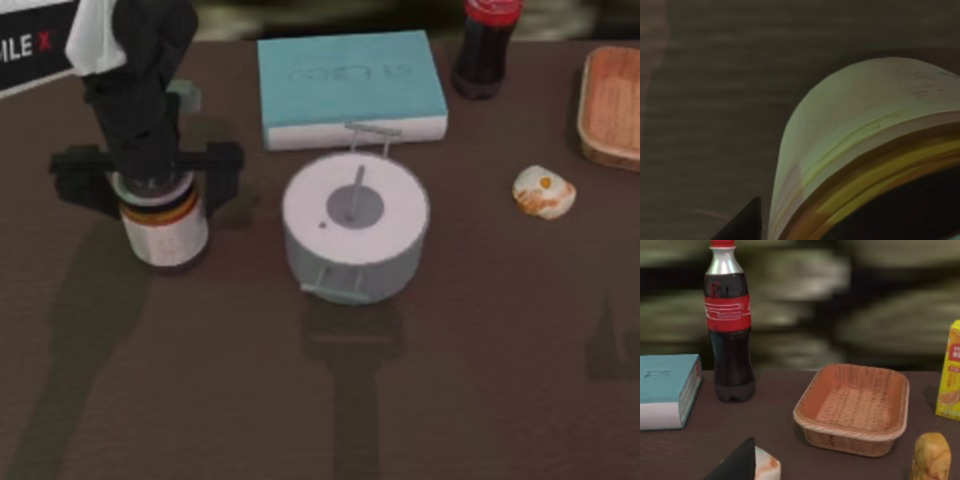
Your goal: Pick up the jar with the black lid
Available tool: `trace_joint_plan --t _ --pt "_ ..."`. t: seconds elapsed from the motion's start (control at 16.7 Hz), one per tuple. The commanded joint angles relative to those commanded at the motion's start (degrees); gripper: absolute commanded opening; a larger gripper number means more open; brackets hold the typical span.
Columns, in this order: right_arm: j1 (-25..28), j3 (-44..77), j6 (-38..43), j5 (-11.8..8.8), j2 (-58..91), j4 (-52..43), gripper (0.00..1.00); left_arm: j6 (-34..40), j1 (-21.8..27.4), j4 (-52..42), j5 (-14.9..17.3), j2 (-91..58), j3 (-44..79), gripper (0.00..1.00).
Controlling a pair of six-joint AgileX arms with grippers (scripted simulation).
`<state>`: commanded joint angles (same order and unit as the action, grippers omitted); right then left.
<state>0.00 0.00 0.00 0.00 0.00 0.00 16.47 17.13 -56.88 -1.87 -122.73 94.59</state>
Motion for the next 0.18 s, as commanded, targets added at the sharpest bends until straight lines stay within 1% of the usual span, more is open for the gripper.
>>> trace_joint_plan --t 0.18 --pt "0.0 0.0 0.0 0.0 0.0 0.0 1.0 0.0 0.0 0.0 0.0 0.0 0.0 1.0"
